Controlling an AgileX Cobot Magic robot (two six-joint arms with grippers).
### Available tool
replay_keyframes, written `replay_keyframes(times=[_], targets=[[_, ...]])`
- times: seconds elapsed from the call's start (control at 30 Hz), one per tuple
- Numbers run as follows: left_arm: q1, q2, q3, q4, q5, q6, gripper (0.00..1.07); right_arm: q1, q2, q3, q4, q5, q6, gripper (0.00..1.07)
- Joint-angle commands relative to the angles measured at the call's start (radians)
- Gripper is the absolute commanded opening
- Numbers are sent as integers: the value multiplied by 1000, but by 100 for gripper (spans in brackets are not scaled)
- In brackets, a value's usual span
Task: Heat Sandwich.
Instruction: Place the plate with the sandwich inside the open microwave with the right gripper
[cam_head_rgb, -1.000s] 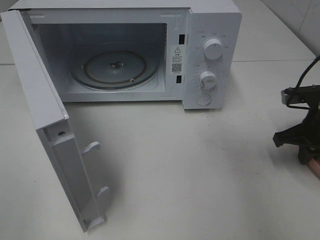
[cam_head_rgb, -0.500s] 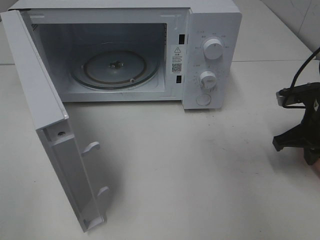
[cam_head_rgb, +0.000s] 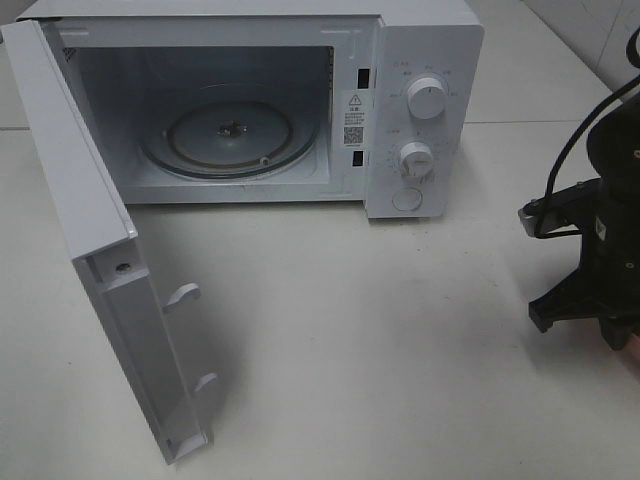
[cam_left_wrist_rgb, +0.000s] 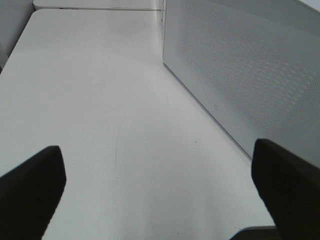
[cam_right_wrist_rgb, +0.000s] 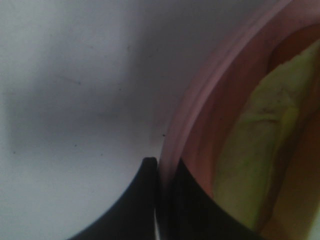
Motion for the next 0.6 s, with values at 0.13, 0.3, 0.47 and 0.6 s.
replay_keyframes(times=[0.13,0.3,0.47,0.6], targets=[[-5,-22,3,-2,-7,-4,95,46,-76,3,-28,78,9,0],[-5,-22,3,-2,-7,-4,95,85,-118,4,-28,121,4,0],[-5,-22,3,-2,-7,-4,95,144,-163,25,-27,142,3,0],[-5,-22,3,-2,-7,-4,95,201,-196,33,-27,173,3,0]])
